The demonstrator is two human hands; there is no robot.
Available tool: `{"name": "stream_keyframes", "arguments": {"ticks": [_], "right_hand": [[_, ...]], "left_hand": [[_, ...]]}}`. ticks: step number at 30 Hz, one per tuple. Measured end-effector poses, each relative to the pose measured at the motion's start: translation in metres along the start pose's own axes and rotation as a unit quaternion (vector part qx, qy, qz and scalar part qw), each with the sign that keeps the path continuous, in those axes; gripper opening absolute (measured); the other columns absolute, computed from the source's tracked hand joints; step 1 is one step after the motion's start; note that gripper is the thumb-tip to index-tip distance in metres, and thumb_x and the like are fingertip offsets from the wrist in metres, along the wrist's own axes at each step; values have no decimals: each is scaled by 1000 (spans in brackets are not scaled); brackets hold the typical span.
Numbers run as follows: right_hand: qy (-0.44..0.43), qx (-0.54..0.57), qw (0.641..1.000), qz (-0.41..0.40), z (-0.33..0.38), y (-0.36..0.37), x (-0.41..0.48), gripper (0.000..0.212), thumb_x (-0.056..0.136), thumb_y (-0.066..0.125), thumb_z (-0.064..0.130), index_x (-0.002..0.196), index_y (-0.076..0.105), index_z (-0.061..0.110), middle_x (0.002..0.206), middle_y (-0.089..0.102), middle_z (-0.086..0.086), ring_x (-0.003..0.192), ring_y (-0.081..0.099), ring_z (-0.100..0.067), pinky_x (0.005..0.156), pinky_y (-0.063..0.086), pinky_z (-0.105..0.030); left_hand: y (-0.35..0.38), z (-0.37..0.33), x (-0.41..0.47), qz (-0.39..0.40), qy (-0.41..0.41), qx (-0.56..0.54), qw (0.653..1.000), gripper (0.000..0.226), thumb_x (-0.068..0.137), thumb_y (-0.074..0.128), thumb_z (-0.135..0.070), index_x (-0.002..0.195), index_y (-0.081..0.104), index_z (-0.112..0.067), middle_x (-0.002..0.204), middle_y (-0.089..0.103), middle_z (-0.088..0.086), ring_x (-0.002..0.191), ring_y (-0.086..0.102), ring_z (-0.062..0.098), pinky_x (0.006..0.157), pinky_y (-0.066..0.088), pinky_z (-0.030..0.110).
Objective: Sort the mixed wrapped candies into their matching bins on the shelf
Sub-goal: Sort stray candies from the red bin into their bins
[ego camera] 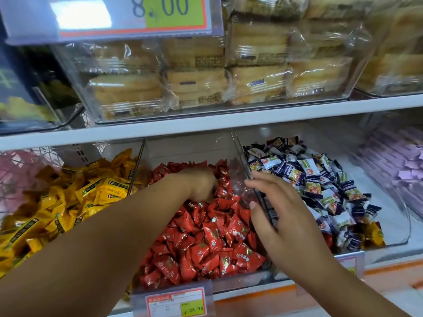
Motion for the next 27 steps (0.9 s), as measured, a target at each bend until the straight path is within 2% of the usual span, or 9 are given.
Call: {"name": "stream_keyframes", "arguments": {"ticks": [4, 8, 10, 12, 16, 19, 21, 24, 27], "right_hand": [[4, -1, 1000, -2, -1, 1, 0, 37, 91, 46, 34, 127, 56, 33, 136, 41, 25, 130, 26, 15, 103, 12, 2], [5, -6, 1000, -2, -2, 1, -1, 38, 91, 44, 38, 127, 55, 34, 138, 41, 25, 131, 26, 14, 103, 13, 2], [4, -4, 1000, -2, -1, 1, -1, 41, 90, 40, 43, 127, 56, 33, 138, 41, 25, 131, 26, 14, 102, 13, 3], [2, -4, 1000, -3, -1, 1, -1, 43, 89, 38, 45, 126, 56, 33, 137, 41, 25, 131, 27, 14, 102, 13, 3], [1, -4, 1000, -8, -1, 1, 0, 38, 89, 46, 36, 125, 57, 32, 137, 42, 24, 131, 28, 12, 103, 15, -1], [0, -5, 1000, -8, -1, 1, 0, 38, 89, 46, 35, 125, 57, 32, 136, 42, 23, 130, 28, 12, 103, 15, -1], [-1, -3, 1000, -7, 0, 1, 0, 38, 89, 46, 35, 125, 58, 31, 136, 43, 23, 130, 29, 12, 103, 15, -1], [-3, -8, 1000, -10, 0, 0, -1, 33, 94, 50, 31, 125, 58, 29, 138, 44, 19, 130, 32, 7, 106, 18, -8], [2, -11, 1000, -6, 1, 0, -1, 32, 94, 54, 24, 126, 58, 29, 140, 44, 15, 130, 33, 3, 105, 19, -11]], "left_hand": [[-2, 3, -2, 5, 3, -36, 999, 30, 88, 67, -27, 117, 67, -17, 115, 60, 2, 88, 51, 16, 75, 39, 23], [-6, 10, -9, -11, -1, -131, 991, 18, 88, 67, -24, 106, 68, -24, 117, 60, -3, 99, 53, 13, 83, 40, 22], [-15, 14, -15, -38, 0, -195, 980, 14, 89, 67, -28, 103, 66, -28, 112, 59, -12, 101, 51, 8, 83, 38, 22], [-27, 16, -22, -79, 1, -242, 967, 13, 89, 67, -32, 101, 67, -26, 100, 57, -20, 95, 50, 3, 75, 35, 15], [-42, 18, -31, -145, -17, -324, 935, 10, 86, 69, -32, 92, 67, -24, 98, 66, -12, 90, 58, 4, 70, 38, 16], [-53, 16, -42, -176, -14, -318, 931, 8, 89, 67, -29, 85, 62, -24, 90, 68, -6, 85, 63, 9, 69, 45, 22], [-56, 15, -52, -180, -9, -341, 923, 6, 91, 66, -24, 89, 60, -23, 88, 70, -4, 80, 67, 9, 72, 53, 24], [-51, 22, -65, -178, -21, -409, 895, 18, 89, 67, -10, 95, 57, -25, 91, 69, 0, 79, 68, 13, 77, 59, 30], [-45, 32, -80, -196, -47, -427, 882, 37, 84, 71, -6, 108, 57, -30, 91, 69, -4, 83, 68, 13, 85, 57, 32]]}}
Point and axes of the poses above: each hand's wrist, its own x-axis towards the middle knuckle, its own y-axis out of the palm, z = x × y, the point moved 6 cm from there along x, towards the middle knuckle
